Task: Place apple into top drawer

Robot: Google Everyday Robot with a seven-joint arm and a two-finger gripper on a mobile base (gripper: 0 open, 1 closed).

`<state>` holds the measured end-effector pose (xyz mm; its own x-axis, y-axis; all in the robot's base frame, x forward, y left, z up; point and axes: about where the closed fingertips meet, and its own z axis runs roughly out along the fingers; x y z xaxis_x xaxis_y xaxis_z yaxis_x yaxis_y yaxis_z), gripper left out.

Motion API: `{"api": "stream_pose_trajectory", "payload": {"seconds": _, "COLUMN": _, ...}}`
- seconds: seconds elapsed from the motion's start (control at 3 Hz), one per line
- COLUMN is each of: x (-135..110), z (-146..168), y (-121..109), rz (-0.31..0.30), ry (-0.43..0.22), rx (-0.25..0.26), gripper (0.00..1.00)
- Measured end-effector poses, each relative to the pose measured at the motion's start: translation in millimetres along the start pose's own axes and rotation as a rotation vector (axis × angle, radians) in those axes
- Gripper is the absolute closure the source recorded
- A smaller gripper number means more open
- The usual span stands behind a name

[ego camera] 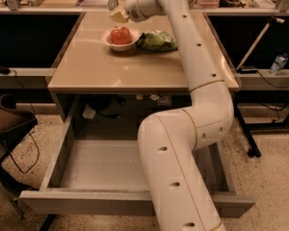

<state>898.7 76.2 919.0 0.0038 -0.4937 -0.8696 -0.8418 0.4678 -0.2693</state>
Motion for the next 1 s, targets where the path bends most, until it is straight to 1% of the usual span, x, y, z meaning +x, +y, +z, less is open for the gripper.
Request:
{"api": "stream_pose_trajectory", "payload": {"seconds": 0.33, "x": -23, "z": -37, "y": -12, "rz": -0.013, "ry": -0.017, "rx": 0.070, "gripper": 1.00}}
{"api": "stream_pose_trajectory", "payload": {"seconds": 0.67, "x": -44, "z": -53, "y": -12, "rz": -0.039, "ry": -0.056, "rx": 0.099, "gripper": 0.81}}
{"api": "stream_pose_trajectory", "payload": {"seconds": 1.0, "x": -44, "z": -53, "y": -12, "rz": -0.039, "ry": -0.056, "rx": 0.099, "gripper": 0.58}}
